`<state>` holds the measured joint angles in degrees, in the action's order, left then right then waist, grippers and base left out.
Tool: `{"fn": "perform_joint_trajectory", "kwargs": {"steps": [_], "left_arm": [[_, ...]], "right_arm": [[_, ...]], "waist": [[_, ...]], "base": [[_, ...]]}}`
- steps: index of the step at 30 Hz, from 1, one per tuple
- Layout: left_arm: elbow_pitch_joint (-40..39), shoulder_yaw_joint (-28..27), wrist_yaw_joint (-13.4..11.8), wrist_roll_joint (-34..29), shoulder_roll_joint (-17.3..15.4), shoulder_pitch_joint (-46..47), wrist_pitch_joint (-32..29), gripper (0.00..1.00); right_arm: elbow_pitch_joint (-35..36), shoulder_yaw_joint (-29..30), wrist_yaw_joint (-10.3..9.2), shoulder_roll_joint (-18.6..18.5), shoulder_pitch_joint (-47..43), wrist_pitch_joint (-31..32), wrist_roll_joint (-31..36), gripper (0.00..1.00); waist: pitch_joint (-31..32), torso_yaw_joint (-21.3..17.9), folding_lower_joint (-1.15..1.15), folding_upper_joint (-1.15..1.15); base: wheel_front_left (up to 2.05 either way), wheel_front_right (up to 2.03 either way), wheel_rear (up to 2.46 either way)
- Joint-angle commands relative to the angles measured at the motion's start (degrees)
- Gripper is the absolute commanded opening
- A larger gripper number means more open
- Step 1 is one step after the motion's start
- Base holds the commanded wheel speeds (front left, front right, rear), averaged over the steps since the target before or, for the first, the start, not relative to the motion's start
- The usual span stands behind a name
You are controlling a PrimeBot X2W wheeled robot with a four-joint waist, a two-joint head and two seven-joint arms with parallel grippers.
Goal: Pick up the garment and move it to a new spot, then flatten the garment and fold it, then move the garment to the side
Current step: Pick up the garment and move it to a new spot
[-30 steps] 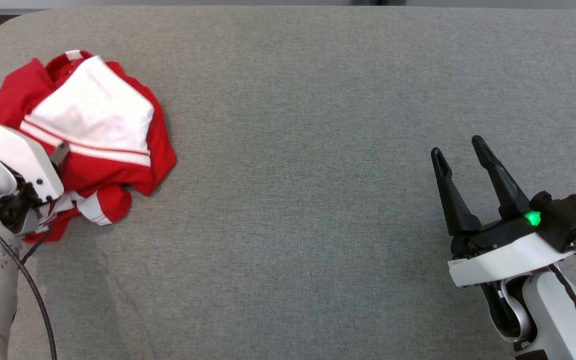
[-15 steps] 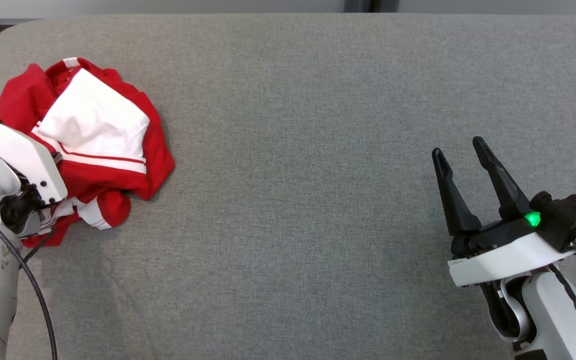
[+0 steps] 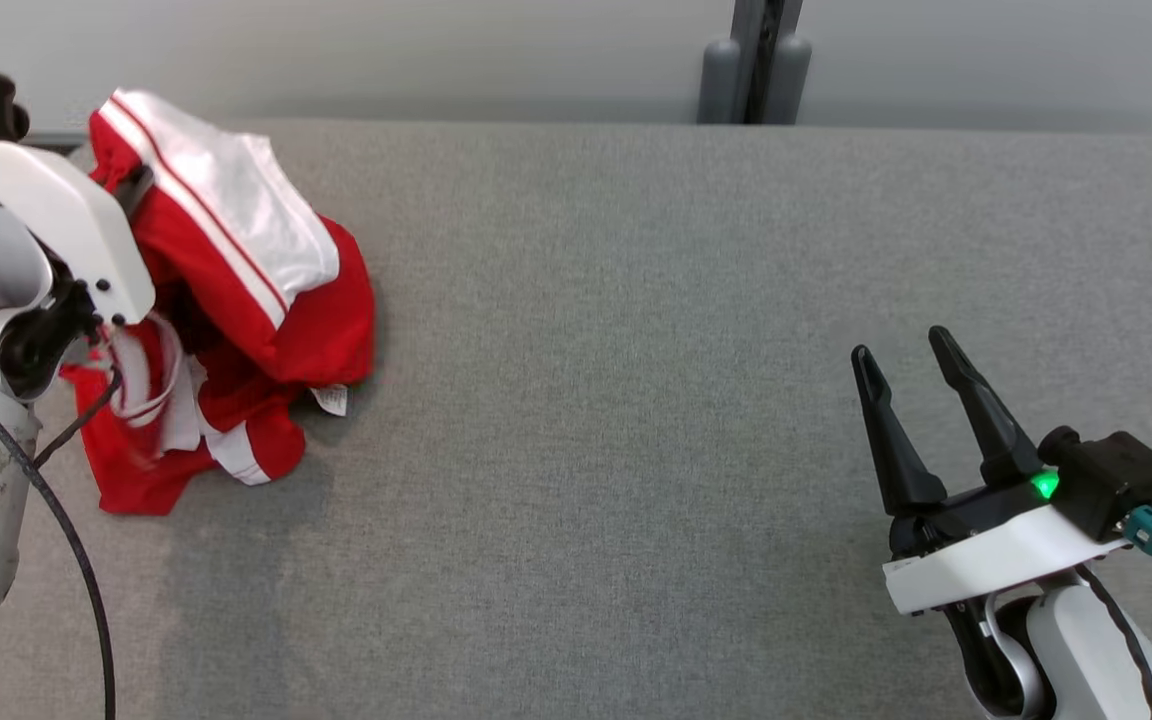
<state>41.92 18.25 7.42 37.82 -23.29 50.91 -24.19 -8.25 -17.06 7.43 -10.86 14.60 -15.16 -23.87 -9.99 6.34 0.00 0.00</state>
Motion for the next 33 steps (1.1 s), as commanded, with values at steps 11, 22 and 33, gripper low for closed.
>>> {"fn": "perform_joint_trajectory", "kwargs": {"steps": [11,22,33], "left_arm": [[-13.8,6.9,0.1,1.1,0.2,1.7,-1.4,0.00],[-21.4,14.9,0.1,5.9,7.8,4.2,-4.2,0.00],[-16.6,16.7,0.0,11.1,15.5,2.0,1.5,0.00]], "right_arm": [[-0.7,1.1,0.11,1.6,-4.5,-0.2,-0.3,1.00],[-0.3,3.0,0.11,1.6,-6.0,-0.2,0.2,1.00],[-0.1,4.8,0.11,2.1,-6.8,-0.2,0.1,1.00]], "waist": [[8.6,-4.8,0.00,0.00],[11.0,-14.2,0.00,0.00],[8.7,-22.1,0.00,0.00]], "base": [[0.00,0.00,0.00],[0.00,0.00,0.00],[0.00,0.00,0.00]]}}
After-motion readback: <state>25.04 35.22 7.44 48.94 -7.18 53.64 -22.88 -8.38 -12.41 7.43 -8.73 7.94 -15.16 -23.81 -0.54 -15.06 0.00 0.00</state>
